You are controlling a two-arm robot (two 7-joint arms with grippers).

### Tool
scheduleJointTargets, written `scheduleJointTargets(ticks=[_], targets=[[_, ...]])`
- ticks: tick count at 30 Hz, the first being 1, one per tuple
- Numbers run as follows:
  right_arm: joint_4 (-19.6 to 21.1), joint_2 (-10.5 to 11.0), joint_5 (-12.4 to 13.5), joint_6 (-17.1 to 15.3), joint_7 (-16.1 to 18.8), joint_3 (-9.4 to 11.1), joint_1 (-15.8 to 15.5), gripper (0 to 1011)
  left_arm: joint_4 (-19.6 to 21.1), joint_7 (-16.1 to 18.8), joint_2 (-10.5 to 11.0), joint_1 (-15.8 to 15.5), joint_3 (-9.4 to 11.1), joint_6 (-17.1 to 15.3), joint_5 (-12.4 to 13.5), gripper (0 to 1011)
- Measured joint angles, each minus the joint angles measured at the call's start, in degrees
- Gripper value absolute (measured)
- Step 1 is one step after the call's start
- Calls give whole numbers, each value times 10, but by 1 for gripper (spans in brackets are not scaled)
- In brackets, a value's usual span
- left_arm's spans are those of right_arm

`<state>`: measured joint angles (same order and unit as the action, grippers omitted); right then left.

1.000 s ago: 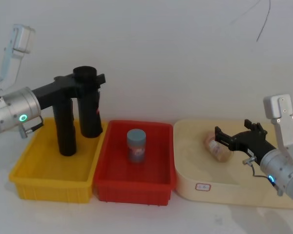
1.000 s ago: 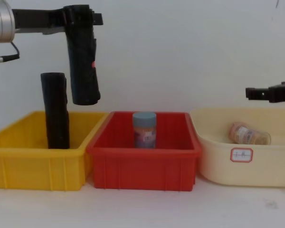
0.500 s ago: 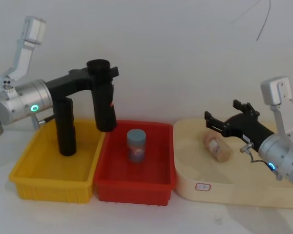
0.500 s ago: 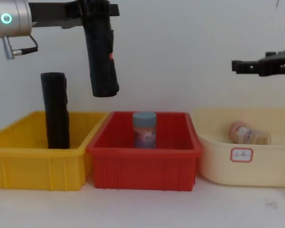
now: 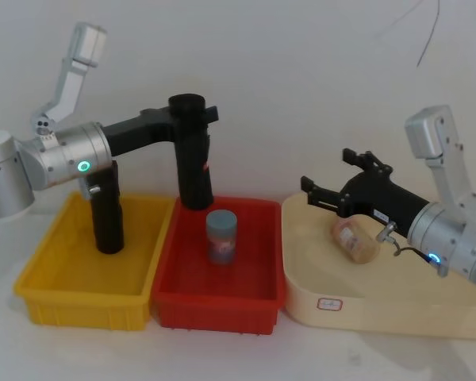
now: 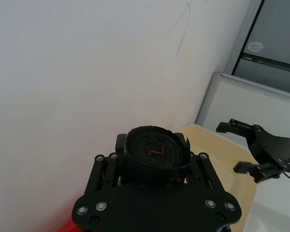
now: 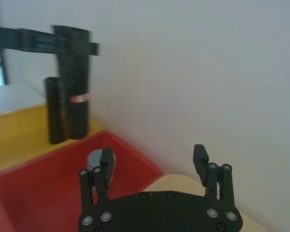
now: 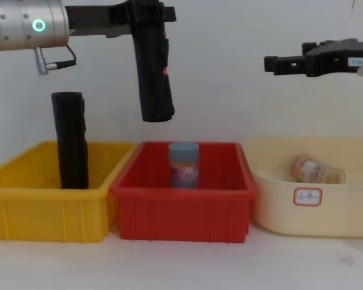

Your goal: Pick up the garbage bag with the one hand and transfer it to the other hand.

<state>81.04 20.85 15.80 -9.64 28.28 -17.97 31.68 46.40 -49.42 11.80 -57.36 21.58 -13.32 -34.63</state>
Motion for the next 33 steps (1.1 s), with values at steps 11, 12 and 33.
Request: scheduleJointTargets(ticks=[11, 12, 33], targets=[[5, 11, 24, -30, 51, -19, 16, 1001, -52, -32, -22, -31, 21, 45, 7, 564], [6, 11, 25, -32, 53, -20, 16, 1001, -54, -34, -23, -33, 23, 47, 8, 564], [-7, 2, 54, -67, 55, -30, 22, 1001, -53, -82, -33, -38, 45, 91, 3, 564]])
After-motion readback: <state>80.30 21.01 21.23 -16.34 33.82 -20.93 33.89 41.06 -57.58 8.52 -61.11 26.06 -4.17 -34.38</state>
